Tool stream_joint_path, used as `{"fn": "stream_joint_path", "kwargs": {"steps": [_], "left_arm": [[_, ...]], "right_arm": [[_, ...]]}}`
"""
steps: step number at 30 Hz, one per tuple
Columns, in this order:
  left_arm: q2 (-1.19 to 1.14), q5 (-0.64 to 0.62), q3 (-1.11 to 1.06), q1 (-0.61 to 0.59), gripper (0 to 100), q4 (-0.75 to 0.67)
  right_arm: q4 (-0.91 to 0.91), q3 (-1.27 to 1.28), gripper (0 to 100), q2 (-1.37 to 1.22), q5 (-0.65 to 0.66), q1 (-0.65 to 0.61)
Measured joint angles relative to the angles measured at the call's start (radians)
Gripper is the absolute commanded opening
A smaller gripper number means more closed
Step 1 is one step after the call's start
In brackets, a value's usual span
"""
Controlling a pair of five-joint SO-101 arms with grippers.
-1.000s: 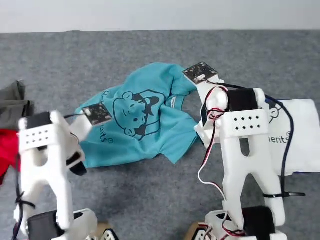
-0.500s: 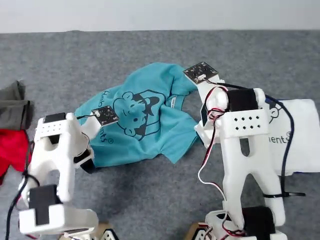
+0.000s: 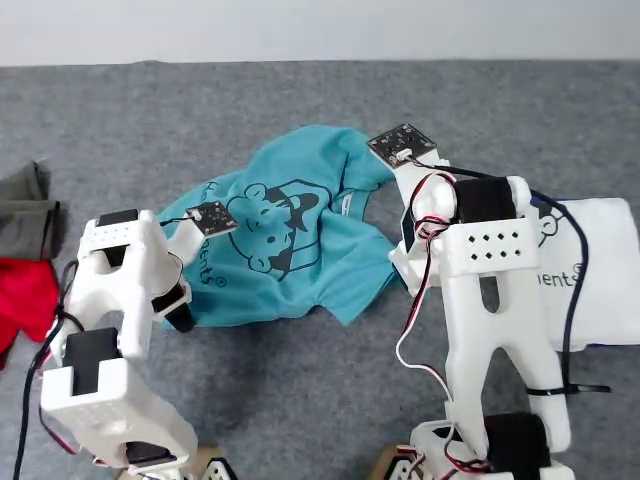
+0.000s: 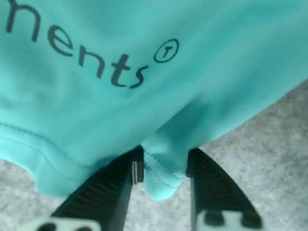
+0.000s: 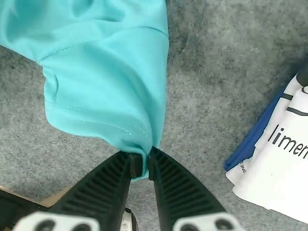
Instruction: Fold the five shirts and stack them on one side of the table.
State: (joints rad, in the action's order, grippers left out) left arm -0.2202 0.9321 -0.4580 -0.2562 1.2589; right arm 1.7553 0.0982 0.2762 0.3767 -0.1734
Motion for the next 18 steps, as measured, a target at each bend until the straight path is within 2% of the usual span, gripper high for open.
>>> {"fn": "stream_joint_path", "kwargs": {"steps": [6, 12, 18], "left_arm": [[-0.008, 0.0, 0.0, 0.005, 1, 0.003], [0.021, -0.003, 0.04, 0.005, 0, 0.068], [0.318, -0.097, 0.144, 0.002, 0, 0.161]], "right_arm": [[0.0, 0.0, 0.9, 0.0, 0.0, 0.0], [0.002, 0.0, 0.9, 0.012, 0.0, 0.0], [0.002, -0.15, 0.9, 0.126, 0.0, 0.0]]}}
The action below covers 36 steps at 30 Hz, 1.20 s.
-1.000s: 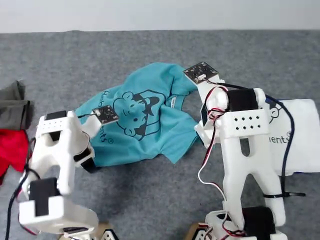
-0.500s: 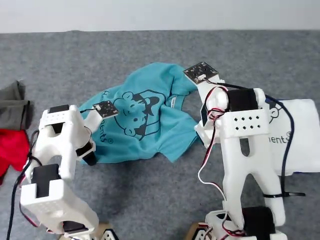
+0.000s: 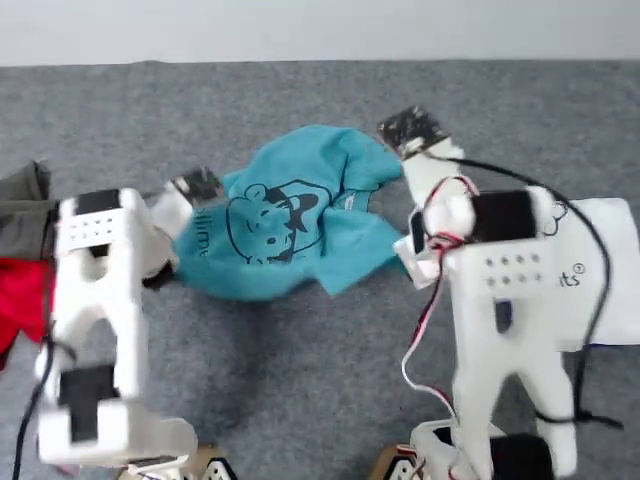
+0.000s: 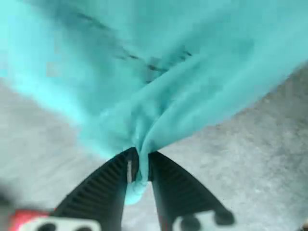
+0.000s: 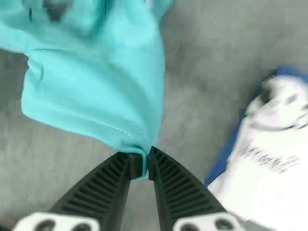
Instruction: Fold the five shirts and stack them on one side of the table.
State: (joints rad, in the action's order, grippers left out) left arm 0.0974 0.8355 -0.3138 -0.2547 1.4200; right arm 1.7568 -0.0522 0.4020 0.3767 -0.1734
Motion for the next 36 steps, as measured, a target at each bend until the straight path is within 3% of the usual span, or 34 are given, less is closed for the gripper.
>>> {"fn": "stream_joint_path", "kwargs": {"steps": [11, 27, 32, 36], "left_arm": [[0.486, -0.273, 0.186, 0.061, 0, 0.005], [0.744, -0.281, 0.252, 0.063, 0, -0.526], [0.827, -0.233, 0.252, 0.063, 0, -0.54], [0.921, -0.167, 0.252, 0.063, 0, -0.473]], "right_arm": [[-0.1, -0.442, 0.9, 0.02, 0.04, 0.037], [-0.626, -0.712, 0.9, 0.046, 0.485, 0.121], [-0.647, -0.822, 0.9, 0.051, 0.548, 0.126], [-0.609, -0.87, 0.9, 0.118, 0.568, 0.181]]}}
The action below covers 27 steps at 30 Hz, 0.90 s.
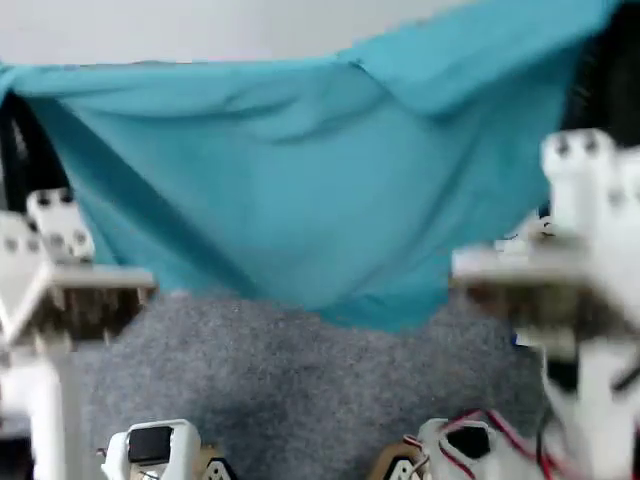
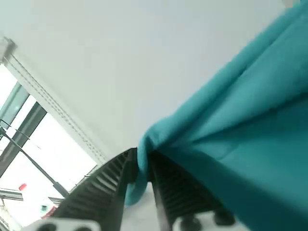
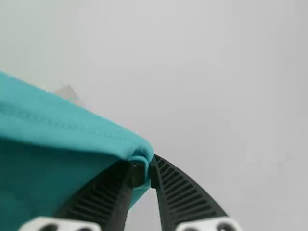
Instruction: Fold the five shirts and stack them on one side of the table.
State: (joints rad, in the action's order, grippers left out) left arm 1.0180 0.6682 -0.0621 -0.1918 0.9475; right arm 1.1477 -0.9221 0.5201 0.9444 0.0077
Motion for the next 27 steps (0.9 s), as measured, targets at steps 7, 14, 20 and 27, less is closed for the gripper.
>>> {"fn": "stream_joint_path", "kwargs": {"steps": [7, 14, 20, 27], "left_arm": [[0.091, 0.015, 0.008, 0.0, 0, 0.175], [0.091, 0.018, -0.252, 0.0, 0, 0.141], [0.078, 0.078, -0.634, 0.003, 0, -0.107], [0.041, 0.089, -0.937, 0.006, 0, -0.408]], "right_arm": [[0.247, -0.02, 0.9, 0.095, 0.003, 0.037], [0.416, -0.02, 0.9, -0.049, 0.005, 0.038], [0.462, -0.017, 0.9, -0.356, -0.069, 0.037], [0.316, -0.017, 0.9, -0.672, -0.157, 0.035]]}}
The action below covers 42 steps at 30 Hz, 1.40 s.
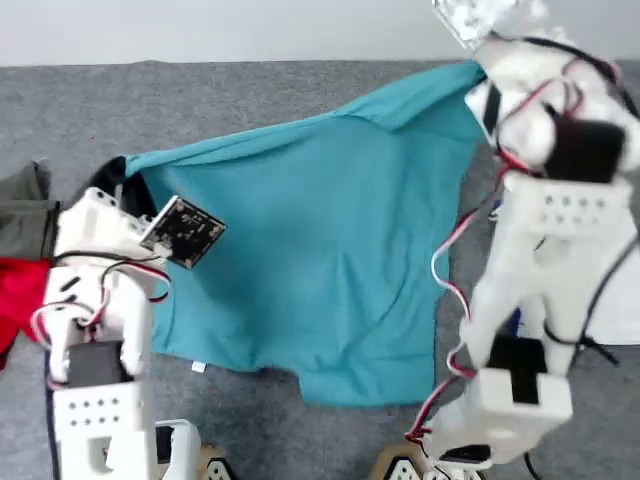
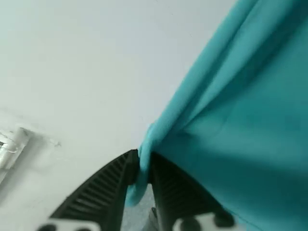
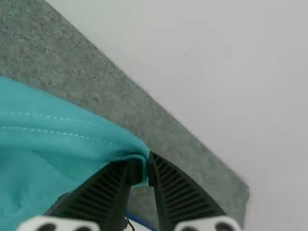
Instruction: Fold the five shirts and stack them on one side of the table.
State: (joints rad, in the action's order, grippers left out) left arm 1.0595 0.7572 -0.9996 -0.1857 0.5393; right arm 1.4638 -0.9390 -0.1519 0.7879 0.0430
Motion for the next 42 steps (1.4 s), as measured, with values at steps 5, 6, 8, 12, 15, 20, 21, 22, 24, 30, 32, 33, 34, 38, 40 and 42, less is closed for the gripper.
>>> {"fn": "stream_joint_path", "kwargs": {"steps": [5, 6, 8, 12, 15, 20, 21, 22, 24, 30, 32, 33, 34, 38, 40, 42], "left_arm": [[-0.215, 0.0, 0.026, 0.0, 0, -0.075], [-0.267, 0.0, 0.055, 0.0, 0, -0.078], [-0.381, 0.0, 0.13, 0.0, 0, -0.081], [-0.623, 0.0, 0.333, 0.0, 0, -0.084], [-0.809, -0.02, 0.52, 0.0, 0, -0.084], [-1.108, -0.035, 0.859, 0.0, 0, -0.084], [-1.162, -0.037, 0.918, 0.0, 0, -0.084], [-1.211, -0.038, 0.971, 0.0, 0, -0.083], [-1.292, -0.038, 1.074, 0.003, 0, -0.048], [-1.424, -0.038, 1.286, 0.015, 0, 0.15], [-1.441, -0.038, 1.315, 0.015, 0, 0.207], [-1.444, -0.038, 1.32, 0.017, 0, 0.229], [-1.448, -0.038, 1.324, 0.017, 0, 0.247], [-1.45, -0.038, 1.326, 0.017, 0, 0.307], [-1.45, -0.038, 1.326, 0.017, 0, 0.358], [-1.45, -0.038, 1.326, 0.017, 0, 0.423]], "right_arm": [[-0.11, 0.0, 0.9, -0.1, -0.012, -0.04], [-0.138, 0.0, 0.9, -0.112, -0.012, -0.046], [-0.195, 0.0, 0.9, -0.141, -0.012, -0.057], [-0.33, 0.002, 0.9, -0.215, -0.012, -0.06], [-0.437, 0.002, 0.9, -0.255, -0.012, -0.06], [-0.601, 0.002, 0.9, -0.319, -0.012, -0.06], [-0.623, 0.002, 0.9, -0.331, 0.0, -0.06], [-0.637, 0.002, 0.9, -0.342, 0.017, -0.06], [-0.664, 0.002, 0.9, -0.361, 0.035, -0.06], [-0.672, 0.002, 0.9, -0.371, 0.044, -0.06], [-0.646, 0.002, 0.9, -0.371, 0.044, -0.06], [-0.628, 0.002, 0.9, -0.371, 0.044, -0.06], [-0.606, 0.002, 0.9, -0.371, 0.044, -0.064], [-0.497, 0.002, 0.9, -0.371, 0.044, -0.074], [-0.413, 0.002, 0.9, -0.371, 0.044, -0.077], [-0.308, 0.002, 0.9, -0.371, 0.044, -0.08]]}}
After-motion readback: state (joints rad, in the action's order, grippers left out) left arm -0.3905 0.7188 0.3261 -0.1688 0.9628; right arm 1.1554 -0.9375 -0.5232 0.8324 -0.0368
